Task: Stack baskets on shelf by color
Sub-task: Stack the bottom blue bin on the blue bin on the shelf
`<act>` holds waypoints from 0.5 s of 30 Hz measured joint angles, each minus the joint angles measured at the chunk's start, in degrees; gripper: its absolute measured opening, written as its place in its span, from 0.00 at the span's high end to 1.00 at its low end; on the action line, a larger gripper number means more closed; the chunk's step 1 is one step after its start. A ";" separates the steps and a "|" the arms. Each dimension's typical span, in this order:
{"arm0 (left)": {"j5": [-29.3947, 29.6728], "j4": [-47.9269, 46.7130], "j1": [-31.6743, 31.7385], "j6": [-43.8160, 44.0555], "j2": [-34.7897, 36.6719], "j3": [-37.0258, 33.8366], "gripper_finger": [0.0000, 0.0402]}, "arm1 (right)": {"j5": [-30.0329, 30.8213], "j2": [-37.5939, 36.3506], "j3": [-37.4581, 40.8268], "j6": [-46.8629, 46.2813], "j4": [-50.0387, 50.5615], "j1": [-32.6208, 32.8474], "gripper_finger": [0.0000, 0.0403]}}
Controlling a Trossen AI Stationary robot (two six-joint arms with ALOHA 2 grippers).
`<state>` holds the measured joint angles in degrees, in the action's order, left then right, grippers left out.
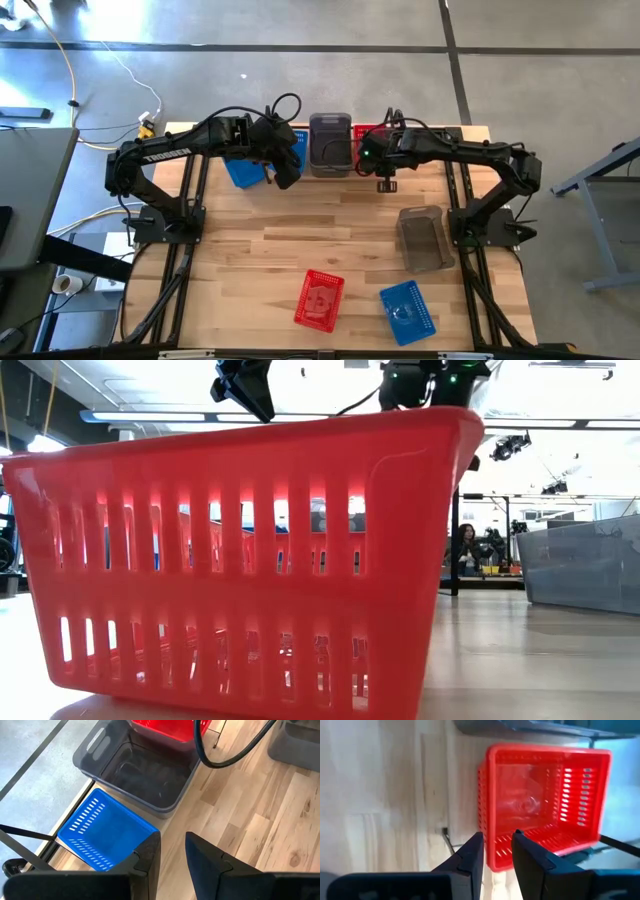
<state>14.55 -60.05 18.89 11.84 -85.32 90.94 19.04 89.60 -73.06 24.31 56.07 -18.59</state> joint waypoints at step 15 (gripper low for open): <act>-2.62 -0.57 -0.79 2.64 0.00 0.00 0.80 | -10.74 -0.65 -9.12 -15.75 8.97 2.60 0.78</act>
<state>11.92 -60.62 18.10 14.47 -85.32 90.94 8.29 88.95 -82.18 8.55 65.04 -15.99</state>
